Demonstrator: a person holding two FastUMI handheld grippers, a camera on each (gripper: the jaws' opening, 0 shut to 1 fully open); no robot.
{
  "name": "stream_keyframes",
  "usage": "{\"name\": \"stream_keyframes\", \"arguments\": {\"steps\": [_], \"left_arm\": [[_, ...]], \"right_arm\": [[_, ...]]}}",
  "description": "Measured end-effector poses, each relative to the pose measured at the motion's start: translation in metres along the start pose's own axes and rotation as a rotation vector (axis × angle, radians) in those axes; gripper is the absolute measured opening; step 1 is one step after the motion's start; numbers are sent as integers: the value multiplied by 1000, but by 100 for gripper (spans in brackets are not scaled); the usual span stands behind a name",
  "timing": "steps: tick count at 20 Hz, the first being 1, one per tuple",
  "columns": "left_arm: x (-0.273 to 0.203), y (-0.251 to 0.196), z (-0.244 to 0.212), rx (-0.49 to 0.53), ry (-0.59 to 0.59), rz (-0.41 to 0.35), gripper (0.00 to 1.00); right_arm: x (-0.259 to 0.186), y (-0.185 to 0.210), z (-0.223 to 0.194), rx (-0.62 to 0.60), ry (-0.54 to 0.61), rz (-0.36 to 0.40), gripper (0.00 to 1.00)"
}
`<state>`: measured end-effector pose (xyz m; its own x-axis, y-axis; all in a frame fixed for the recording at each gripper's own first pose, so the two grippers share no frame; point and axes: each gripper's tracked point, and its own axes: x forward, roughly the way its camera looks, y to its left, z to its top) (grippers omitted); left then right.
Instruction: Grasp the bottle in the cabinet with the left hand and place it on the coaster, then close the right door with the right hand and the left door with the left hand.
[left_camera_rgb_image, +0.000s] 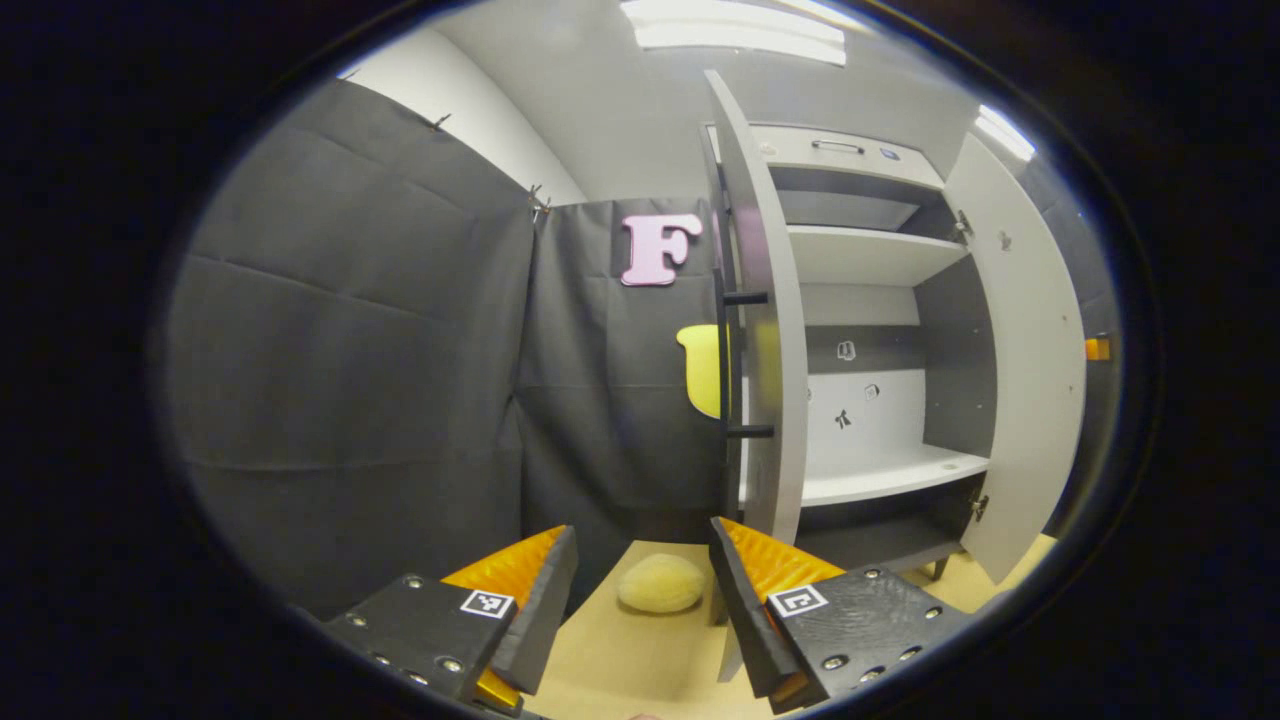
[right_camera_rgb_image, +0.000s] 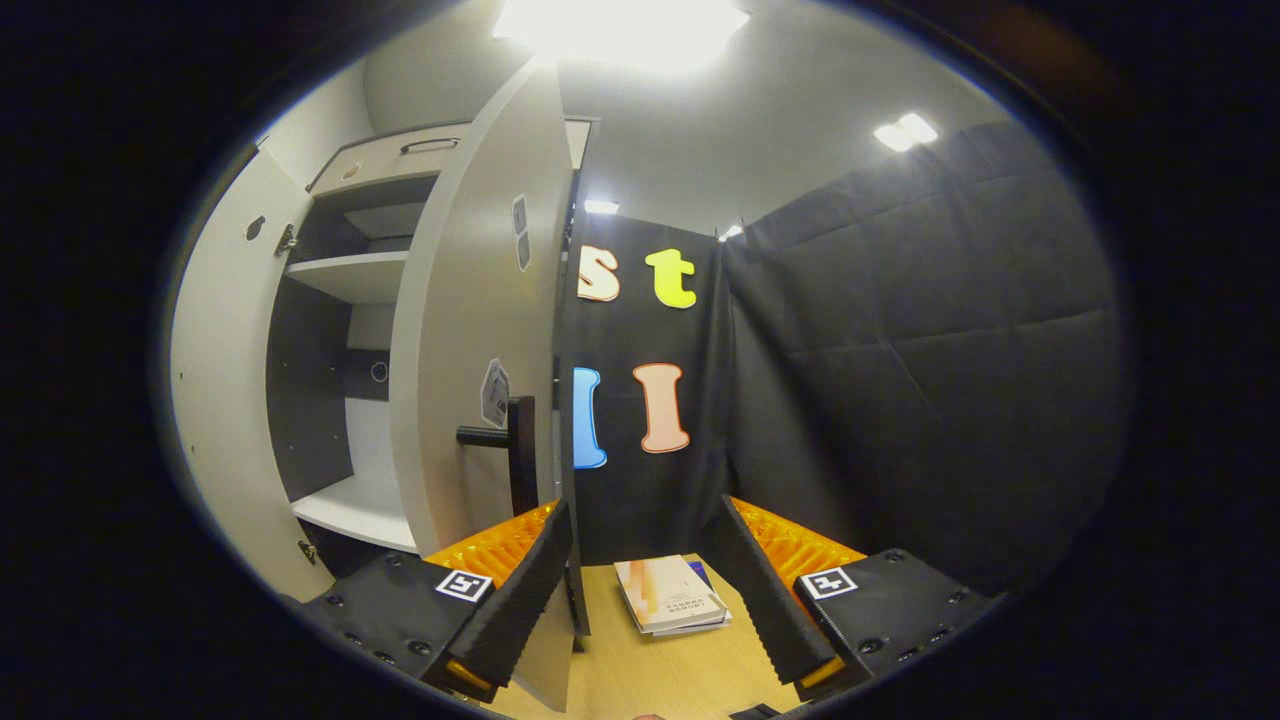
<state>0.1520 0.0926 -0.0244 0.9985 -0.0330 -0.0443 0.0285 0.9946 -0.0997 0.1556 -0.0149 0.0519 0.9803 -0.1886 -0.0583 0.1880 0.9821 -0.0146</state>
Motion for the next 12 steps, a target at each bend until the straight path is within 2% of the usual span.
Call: {"name": "stream_keyframes", "arguments": {"steps": [2,3,4,12], "left_arm": [[4,0,1,1,-4,-5,77],[6,1,2,0,-6,-7,77],[5,1,1,1,-6,-10,77],[4,26,3,3,-18,11,77]], "right_arm": [[-2,18,0,7,-7,44,96],[-3,24,-2,12,-7,55,92],[-3,29,0,16,-12,60,95],[0,67,0,12,-22,105,94]]}}
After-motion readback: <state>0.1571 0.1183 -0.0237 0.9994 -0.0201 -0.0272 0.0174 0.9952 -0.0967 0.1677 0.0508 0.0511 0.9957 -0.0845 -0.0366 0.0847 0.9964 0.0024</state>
